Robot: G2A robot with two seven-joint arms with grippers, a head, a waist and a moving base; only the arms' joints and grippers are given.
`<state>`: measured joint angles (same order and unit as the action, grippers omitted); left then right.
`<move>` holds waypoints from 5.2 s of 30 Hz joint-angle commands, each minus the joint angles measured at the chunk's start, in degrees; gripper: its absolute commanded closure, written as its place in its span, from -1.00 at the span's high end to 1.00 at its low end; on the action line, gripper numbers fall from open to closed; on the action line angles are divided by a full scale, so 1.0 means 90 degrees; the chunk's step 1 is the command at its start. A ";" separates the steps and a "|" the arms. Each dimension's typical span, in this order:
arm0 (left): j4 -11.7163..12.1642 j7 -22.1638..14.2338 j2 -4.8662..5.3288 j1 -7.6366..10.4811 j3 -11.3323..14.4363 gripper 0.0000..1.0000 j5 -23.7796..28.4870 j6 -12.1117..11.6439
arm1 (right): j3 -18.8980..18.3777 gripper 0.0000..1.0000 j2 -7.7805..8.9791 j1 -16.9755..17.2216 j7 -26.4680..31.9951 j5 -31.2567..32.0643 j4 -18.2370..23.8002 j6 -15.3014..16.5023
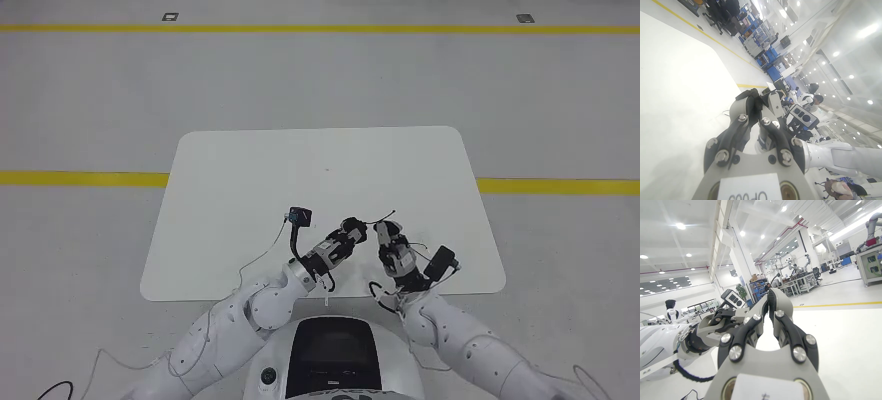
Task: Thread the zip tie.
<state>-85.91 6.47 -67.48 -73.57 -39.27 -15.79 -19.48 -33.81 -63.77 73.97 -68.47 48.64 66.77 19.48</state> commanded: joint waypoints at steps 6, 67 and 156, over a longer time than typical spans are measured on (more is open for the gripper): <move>0.0000 0.0000 0.0000 0.0000 0.0000 -1.00 0.0000 0.0000 | -0.0120 -1.00 -0.0099 0.0066 0.0083 0.0156 -0.0030 0.0000; -0.0280 -0.3263 -0.0006 -0.0054 -0.1038 -1.00 0.5358 0.1267 | -0.1753 1.00 0.0032 0.1107 0.0017 0.3044 0.0153 -0.2498; 0.0249 -0.5012 -0.0247 0.0327 -0.0983 -1.00 0.7708 0.2213 | -0.2059 -0.52 -0.0635 0.0937 0.0193 0.3849 0.0133 -0.2925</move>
<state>-83.67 -38.63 -69.70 -70.63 -48.12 53.58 0.43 -52.32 -69.44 82.43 -66.70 83.24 68.04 -6.84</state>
